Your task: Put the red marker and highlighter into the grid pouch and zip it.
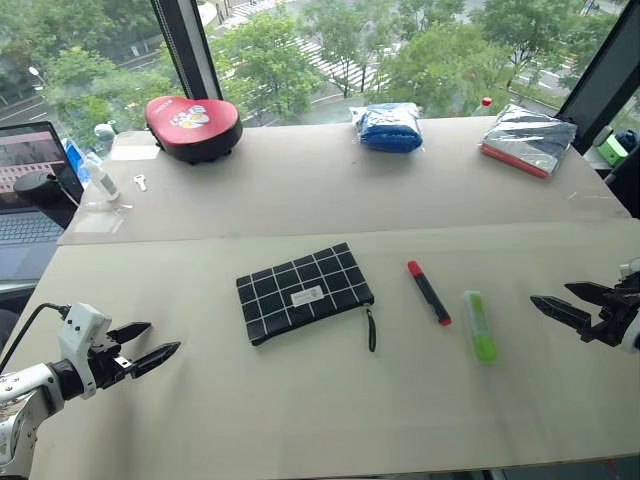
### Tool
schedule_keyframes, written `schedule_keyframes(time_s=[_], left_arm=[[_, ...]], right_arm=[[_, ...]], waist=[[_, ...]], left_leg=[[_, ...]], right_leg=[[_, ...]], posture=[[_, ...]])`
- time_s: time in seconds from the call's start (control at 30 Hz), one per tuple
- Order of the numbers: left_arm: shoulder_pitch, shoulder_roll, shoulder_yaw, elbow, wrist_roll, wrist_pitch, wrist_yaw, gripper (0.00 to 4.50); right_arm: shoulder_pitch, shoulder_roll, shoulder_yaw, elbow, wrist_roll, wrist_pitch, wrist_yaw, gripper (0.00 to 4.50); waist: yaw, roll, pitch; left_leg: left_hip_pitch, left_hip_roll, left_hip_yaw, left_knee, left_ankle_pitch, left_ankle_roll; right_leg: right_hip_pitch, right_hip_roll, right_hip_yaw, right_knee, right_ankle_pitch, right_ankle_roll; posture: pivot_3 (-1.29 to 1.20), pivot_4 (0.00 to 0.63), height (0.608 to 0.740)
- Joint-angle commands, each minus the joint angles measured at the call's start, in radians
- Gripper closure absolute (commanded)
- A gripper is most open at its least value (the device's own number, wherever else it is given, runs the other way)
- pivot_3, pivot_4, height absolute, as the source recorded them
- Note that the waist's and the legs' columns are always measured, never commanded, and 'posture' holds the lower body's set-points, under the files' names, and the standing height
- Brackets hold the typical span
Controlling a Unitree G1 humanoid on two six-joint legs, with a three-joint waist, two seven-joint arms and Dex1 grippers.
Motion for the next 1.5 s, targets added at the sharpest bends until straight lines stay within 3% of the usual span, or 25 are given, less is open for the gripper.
schedule_keyframes(time_s=[0.03, 0.17, 0.23, 0.37, 0.47, 0.57, 0.7, 0.77, 1.0, 1.17, 1.5], left_arm=[[-0.036, -0.007, 0.013, 0.004, 0.003, -0.011, 0.027, 0.00], [-0.098, -0.019, -0.001, 0.031, -0.018, -0.052, -0.021, 0.00], [-0.138, 0.007, -0.037, 0.108, 0.002, -0.165, -0.156, 0.00], [-0.197, 0.063, -0.129, 0.297, 0.245, -0.677, -0.204, 0.00], [-0.299, 0.083, -0.186, 0.431, 0.376, -0.988, -0.156, 0.00], [-0.373, 0.078, -0.238, 0.494, 0.436, -1.160, -0.126, 0.00], [-0.424, 0.055, -0.310, 0.484, 0.440, -1.253, -0.122, 0.00], [-0.431, 0.058, -0.335, 0.485, 0.434, -1.271, -0.120, 0.00], [-0.447, 0.049, -0.430, 0.468, 0.387, -1.311, -0.159, 0.00], [-0.447, 0.032, -0.466, 0.493, 0.407, -1.361, -0.141, 0.00], [-0.434, 0.002, -0.519, 0.496, 0.429, -1.394, -0.082, 0.00]], right_arm=[[-0.009, 0.001, -0.030, -0.034, 0.013, -0.010, -0.007, 0.04], [-0.022, 0.013, -0.024, -0.031, 0.009, -0.016, -0.028, 0.04], [-0.048, 0.024, -0.019, -0.031, 0.016, -0.014, -0.037, 0.04], [-0.124, 0.042, 0.004, -0.044, 0.039, 0.023, -0.057, 1.00], [-0.176, 0.058, 0.054, -0.131, 0.087, 0.076, -0.037, 2.12], [-0.228, 0.082, 0.122, -0.212, 0.118, 0.121, -0.031, 3.11], [-0.305, 0.131, 0.244, -0.298, 0.137, 0.169, -0.026, 4.45], [-0.321, 0.143, 0.274, -0.315, 0.136, 0.180, -0.027, 4.45], [-0.496, 0.286, 0.594, -0.265, -0.084, 0.069, -0.072, 4.45], [-0.554, 0.361, 0.689, -0.244, -0.168, 0.081, -0.113, 4.45], [-0.534, 0.366, 0.785, -0.267, -0.230, 0.155, -0.091, 4.45]], waist=[[0.000, 0.000, 0.000], [0.003, -0.001, 0.000], [0.003, 0.000, 0.000], [-0.005, 0.000, 0.000], [-0.004, -0.001, 0.000], [-0.004, -0.001, 0.001], [-0.007, -0.002, 0.001], [-0.008, -0.002, 0.000], [-0.020, -0.002, 0.000], [-0.022, -0.002, 0.000], [-0.019, -0.002, -0.001]], left_leg=[[0.000, 0.000, 0.000, 0.000, 0.000, 0.000], [0.000, 0.000, 0.000, 0.000, 0.000, 0.000], [0.000, 0.000, 0.000, 0.000, 0.000, -0.001], [0.000, 0.000, 0.001, 0.000, 0.000, -0.001], [0.000, 0.000, 0.002, -0.001, 0.000, -0.001], [0.000, 0.001, 0.002, -0.001, 0.000, -0.001], [-0.001, 0.001, 0.002, -0.001, 0.000, 0.000], [-0.004, 0.001, 0.002, 0.000, 0.000, 0.000], [-0.012, 0.000, 0.004, 0.006, 0.000, 0.000], [-0.012, 0.000, 0.004, 0.006, 0.000, 0.000], [-0.012, 0.001, 0.004, 0.007, 0.000, 0.000]], right_leg=[[0.000, 0.000, 0.000, 0.000, 0.000, 0.000], [0.000, 0.000, 0.000, 0.000, 0.000, 0.000], [0.000, 0.000, 0.000, 0.000, 0.000, 0.000], [-0.001, 0.000, -0.001, 0.000, 0.001, -0.002], [-0.001, -0.001, -0.001, -0.002, 0.001, -0.002], [-0.001, -0.001, -0.001, -0.002, 0.002, -0.002], [-0.002, -0.001, -0.002, -0.001, 0.002, -0.001], [-0.005, -0.001, -0.003, -0.001, 0.002, -0.001], [-0.016, -0.003, -0.010, 0.002, 0.005, -0.002], [-0.017, -0.003, -0.014, 0.002, 0.006, -0.003], [-0.016, -0.005, -0.024, 0.002, 0.008, -0.005]], posture=[[0.00, 0.150, 0.740], [0.00, 0.150, 0.740], [0.00, 0.150, 0.740], [0.00, 0.150, 0.740], [0.00, 0.150, 0.740], [0.00, 0.150, 0.740], [0.00, 0.150, 0.740], [0.00, 0.150, 0.740], [0.00, 0.150, 0.740], [0.00, 0.150, 0.740], [0.00, 0.150, 0.740]])
